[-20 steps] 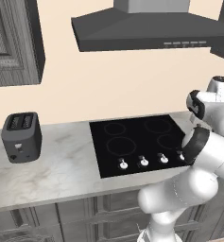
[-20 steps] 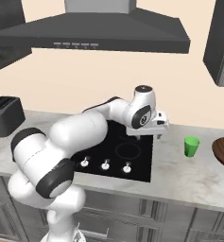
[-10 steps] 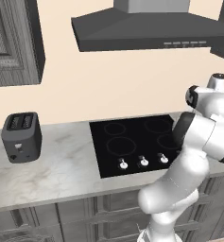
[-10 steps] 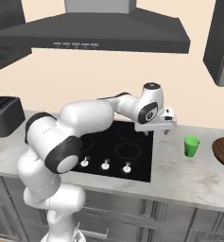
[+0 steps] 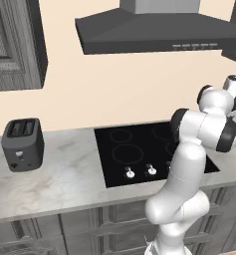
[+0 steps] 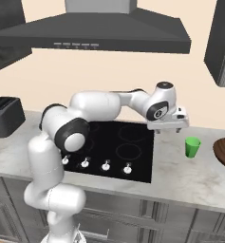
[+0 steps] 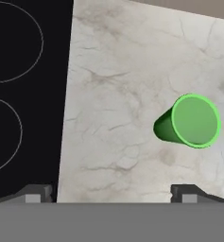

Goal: Pick the cup and bowl from the counter and place them on the counter next to the sink.

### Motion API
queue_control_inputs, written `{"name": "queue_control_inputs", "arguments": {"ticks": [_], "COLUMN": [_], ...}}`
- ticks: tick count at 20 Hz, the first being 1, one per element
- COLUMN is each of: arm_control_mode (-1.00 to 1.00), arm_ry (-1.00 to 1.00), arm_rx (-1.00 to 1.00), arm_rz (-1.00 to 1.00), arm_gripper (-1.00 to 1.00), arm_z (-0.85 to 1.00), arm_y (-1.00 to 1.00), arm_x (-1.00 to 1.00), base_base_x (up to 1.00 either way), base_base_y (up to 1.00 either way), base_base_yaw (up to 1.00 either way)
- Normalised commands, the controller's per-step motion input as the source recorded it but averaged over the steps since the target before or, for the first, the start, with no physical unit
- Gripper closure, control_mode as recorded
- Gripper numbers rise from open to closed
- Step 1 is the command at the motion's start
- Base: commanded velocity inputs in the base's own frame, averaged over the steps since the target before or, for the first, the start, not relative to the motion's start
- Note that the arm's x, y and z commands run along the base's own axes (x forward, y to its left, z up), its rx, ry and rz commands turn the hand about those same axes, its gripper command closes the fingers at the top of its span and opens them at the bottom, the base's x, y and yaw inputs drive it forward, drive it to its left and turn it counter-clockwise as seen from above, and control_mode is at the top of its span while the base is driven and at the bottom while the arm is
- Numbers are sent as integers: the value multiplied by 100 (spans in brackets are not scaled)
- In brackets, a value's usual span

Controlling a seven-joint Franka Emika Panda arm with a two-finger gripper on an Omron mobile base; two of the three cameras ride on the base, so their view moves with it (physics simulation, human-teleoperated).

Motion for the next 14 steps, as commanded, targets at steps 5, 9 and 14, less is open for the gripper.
{"name": "queue_control_inputs", "arguments": {"ticks": [5, 9, 14], "arm_control_mode": [-100, -100, -100], "arm_ry": [0, 0, 0], "arm_rx": [0, 0, 0], "arm_rz": [0, 0, 0], "arm_gripper": [-100, -100, -100], "arm_z": [0, -2, -16], "arm_y": [-25, -8, -10], "arm_x": [1, 0, 0], "base_base_x": [0, 0, 0], "base_base_y": [0, 0, 0], "base_base_yaw": [0, 0, 0]}}
